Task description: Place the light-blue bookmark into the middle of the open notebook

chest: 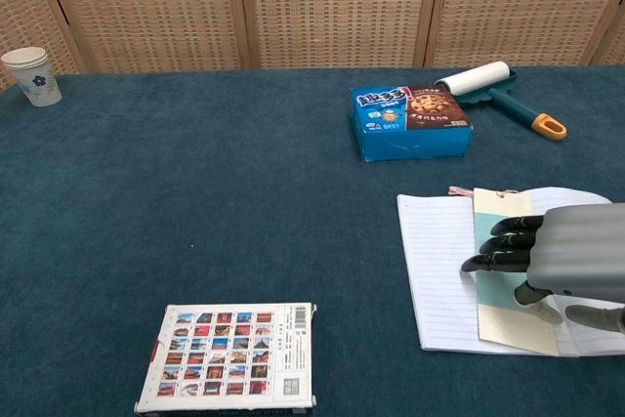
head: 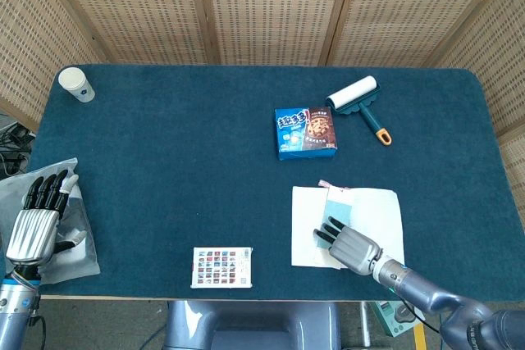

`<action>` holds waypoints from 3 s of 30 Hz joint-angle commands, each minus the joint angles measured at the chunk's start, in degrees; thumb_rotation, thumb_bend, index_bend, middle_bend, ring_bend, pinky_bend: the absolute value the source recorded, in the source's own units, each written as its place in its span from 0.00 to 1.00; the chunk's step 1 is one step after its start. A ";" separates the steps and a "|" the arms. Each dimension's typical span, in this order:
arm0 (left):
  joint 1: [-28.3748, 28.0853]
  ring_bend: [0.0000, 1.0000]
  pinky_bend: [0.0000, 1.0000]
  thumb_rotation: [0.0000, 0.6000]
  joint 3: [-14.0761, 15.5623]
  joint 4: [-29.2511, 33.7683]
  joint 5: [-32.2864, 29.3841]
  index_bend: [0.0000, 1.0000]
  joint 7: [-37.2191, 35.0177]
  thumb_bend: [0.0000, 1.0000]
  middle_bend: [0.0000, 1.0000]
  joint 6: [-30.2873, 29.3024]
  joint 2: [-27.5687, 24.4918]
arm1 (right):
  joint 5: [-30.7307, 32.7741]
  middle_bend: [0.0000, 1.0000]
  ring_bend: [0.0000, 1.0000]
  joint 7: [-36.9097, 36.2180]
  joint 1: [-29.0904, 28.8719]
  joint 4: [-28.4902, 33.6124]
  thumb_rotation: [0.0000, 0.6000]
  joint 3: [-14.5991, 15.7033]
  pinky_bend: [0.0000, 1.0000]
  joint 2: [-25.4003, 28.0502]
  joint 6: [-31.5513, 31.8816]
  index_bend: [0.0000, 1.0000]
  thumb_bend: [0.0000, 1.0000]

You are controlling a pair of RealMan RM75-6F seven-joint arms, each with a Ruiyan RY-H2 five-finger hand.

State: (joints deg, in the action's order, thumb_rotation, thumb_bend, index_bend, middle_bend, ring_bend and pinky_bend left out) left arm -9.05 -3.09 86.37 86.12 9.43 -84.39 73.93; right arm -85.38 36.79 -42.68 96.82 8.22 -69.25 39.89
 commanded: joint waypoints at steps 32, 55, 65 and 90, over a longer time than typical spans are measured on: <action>0.47 0.00 0.00 1.00 -0.37 0.51 -0.01 0.00 -2.15 0.04 0.00 -0.97 -1.08 | 16.65 0.00 0.00 6.67 4.03 5.43 1.00 -7.08 0.01 -1.51 12.22 0.20 0.63; 0.06 0.00 0.00 1.00 -0.52 0.15 -0.81 0.00 -2.20 0.05 0.00 0.27 -0.94 | 25.84 0.00 0.00 7.52 2.81 1.38 1.00 -7.74 0.00 -5.32 13.39 0.22 0.65; 0.01 0.00 0.00 1.00 -0.59 0.02 -1.03 0.00 -2.47 0.05 0.00 0.45 -0.98 | 26.60 0.00 0.00 8.57 2.46 1.08 1.00 -6.15 0.00 -6.26 13.04 0.29 0.65; 0.09 0.00 0.00 1.00 -0.40 0.24 -0.49 0.00 -1.95 0.05 0.00 -0.03 -0.90 | 24.92 0.00 0.00 8.11 2.51 -0.15 1.00 -3.65 0.00 -7.01 12.90 0.36 0.66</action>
State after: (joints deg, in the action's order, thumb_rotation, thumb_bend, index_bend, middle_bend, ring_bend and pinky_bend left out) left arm -8.97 -3.50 86.61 85.63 7.49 -84.42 73.03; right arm -60.43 44.90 -40.16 96.73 4.54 -76.24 52.82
